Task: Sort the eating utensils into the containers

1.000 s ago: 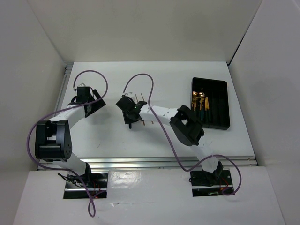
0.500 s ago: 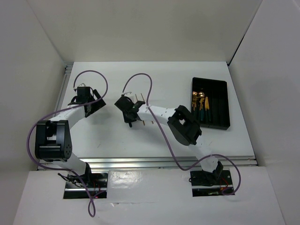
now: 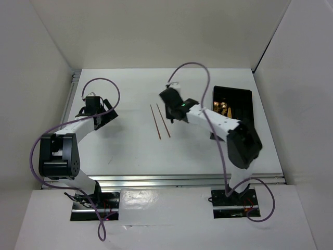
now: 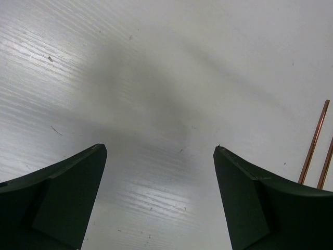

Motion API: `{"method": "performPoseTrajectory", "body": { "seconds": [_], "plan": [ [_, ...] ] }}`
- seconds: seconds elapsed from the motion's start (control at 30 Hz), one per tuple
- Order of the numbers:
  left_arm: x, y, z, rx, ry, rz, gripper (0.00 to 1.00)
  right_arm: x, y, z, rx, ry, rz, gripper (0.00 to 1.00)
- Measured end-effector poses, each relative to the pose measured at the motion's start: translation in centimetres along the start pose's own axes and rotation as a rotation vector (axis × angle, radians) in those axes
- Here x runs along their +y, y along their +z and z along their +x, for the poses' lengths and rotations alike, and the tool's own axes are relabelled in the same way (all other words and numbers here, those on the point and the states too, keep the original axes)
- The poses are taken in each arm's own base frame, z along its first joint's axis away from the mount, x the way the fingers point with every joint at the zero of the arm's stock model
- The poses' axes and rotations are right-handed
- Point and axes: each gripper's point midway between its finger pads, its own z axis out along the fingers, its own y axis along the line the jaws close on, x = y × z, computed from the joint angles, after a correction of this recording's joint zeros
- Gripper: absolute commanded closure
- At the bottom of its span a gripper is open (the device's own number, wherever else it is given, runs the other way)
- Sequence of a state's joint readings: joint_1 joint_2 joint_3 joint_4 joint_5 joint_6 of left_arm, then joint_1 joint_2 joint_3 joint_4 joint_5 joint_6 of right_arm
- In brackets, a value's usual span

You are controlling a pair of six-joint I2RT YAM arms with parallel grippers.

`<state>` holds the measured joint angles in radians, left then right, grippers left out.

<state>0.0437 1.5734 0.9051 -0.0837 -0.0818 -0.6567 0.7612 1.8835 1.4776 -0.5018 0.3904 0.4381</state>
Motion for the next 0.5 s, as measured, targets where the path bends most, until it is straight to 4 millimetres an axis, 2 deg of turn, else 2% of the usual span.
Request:
{"method": "performPoseTrajectory", "body": {
  "seconds": [0.07, 0.13, 0.2, 0.27, 0.33, 0.5],
  "plan": [
    [-0.1, 0.0, 0.0, 0.001, 0.0, 0.003, 0.01, -4.1, -2.0, -3.7, -0.088, 0.071, 0.014, 1.0],
    [-0.1, 0.0, 0.0, 0.001, -0.001, 0.007, 0.01, -8.5, -3.3, -6.2, -0.157, 0.131, 0.05, 1.0],
    [-0.2, 0.0, 0.0, 0.002, -0.001, 0.01, 0.01, -13.1, -3.7, -7.2, -0.186, 0.174, 0.121, 1.0],
    [-0.2, 0.0, 0.0, 0.003, -0.001, 0.012, 0.01, -16.9, -3.3, -6.7, -0.173, 0.189, 0.2, 1.0],
    [-0.3, 0.0, 0.1, 0.005, -0.001, 0.018, 0.01, -20.0, -2.4, -5.2, -0.126, 0.169, 0.264, 1.0],
    [-0.6, 0.0, 0.1, 0.007, -0.001, 0.03, 0.01, -25.2, -1.2, -1.2, -0.002, 0.14, 0.34, 1.0]
  ]
}}
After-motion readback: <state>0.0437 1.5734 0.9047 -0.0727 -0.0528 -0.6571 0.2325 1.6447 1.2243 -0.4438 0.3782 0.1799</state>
